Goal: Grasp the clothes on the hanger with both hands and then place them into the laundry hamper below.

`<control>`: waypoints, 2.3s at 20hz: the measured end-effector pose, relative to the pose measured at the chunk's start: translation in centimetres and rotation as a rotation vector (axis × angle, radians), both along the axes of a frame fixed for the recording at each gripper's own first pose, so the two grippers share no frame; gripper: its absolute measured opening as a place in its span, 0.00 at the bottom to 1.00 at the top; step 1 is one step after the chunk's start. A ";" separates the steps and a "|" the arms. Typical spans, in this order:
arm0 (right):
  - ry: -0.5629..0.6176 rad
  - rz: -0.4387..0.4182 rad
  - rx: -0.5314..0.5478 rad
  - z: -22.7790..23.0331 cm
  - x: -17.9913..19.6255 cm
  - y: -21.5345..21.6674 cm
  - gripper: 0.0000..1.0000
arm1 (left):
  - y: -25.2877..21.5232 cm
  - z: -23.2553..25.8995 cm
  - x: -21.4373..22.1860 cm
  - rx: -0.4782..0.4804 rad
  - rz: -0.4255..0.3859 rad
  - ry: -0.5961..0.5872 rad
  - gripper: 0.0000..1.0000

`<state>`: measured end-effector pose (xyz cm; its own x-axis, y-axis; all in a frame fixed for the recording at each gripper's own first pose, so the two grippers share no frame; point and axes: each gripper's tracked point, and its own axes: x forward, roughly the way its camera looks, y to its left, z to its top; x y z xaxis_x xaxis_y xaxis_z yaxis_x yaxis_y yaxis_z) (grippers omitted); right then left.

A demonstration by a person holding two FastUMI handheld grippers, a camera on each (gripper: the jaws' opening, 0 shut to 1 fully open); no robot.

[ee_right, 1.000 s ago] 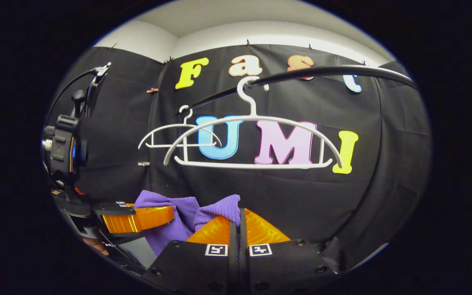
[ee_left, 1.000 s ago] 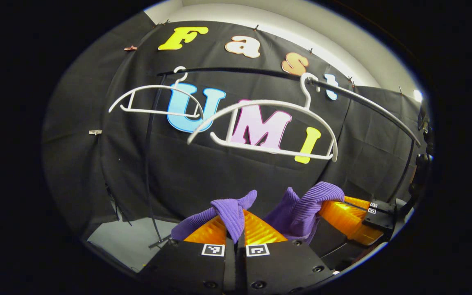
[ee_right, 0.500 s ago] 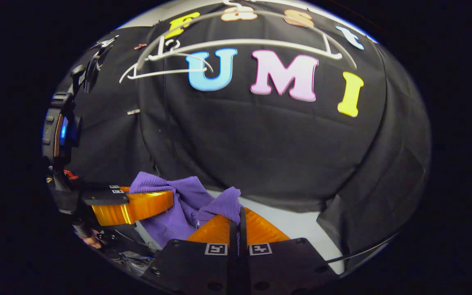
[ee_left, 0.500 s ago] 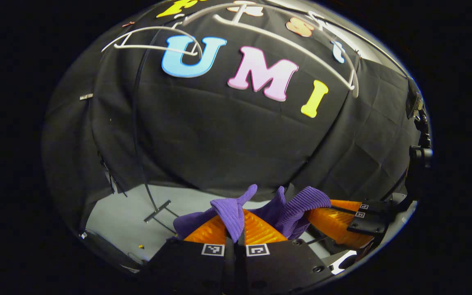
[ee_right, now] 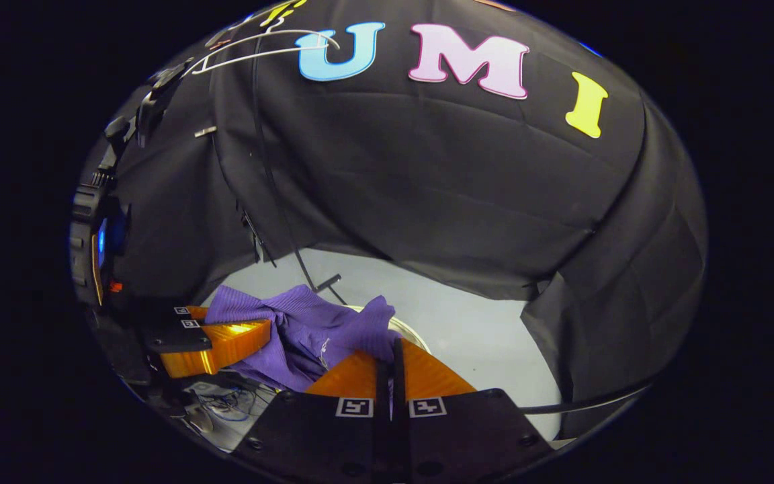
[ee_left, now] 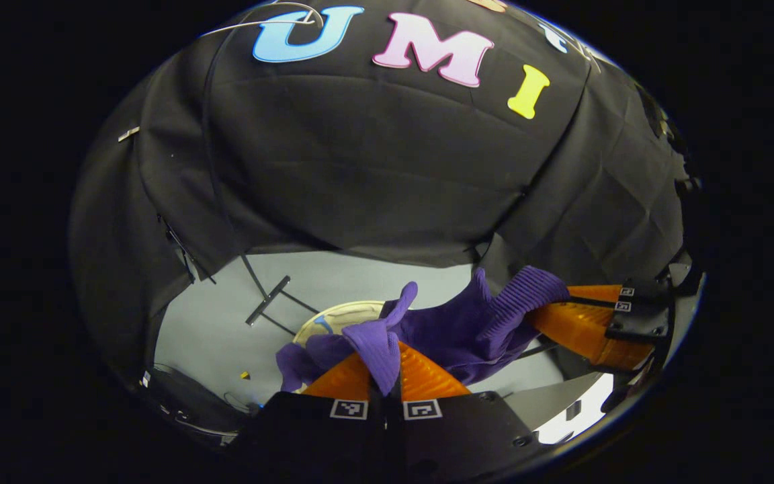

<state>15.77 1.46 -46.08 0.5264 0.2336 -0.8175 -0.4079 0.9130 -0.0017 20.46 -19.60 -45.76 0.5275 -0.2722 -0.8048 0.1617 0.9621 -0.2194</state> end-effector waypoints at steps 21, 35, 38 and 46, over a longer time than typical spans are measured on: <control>0.245 -0.089 -0.070 -9.7 -4.2 -5.1 1.00 | 1.1 -7.8 -3.4 0.153 0.038 0.203 0.95; -0.085 -0.188 -0.021 5.3 -2.7 -3.4 1.00 | 3.8 8.2 -2.3 0.102 0.077 -0.144 0.96; -0.216 -0.214 -0.001 11.0 -2.1 -2.5 1.00 | 5.2 14.3 -2.1 0.099 0.098 -0.281 0.96; -0.520 -0.268 0.082 26.3 -3.0 0.0 0.99 | 8.9 31.2 -4.2 0.043 0.135 -0.619 0.95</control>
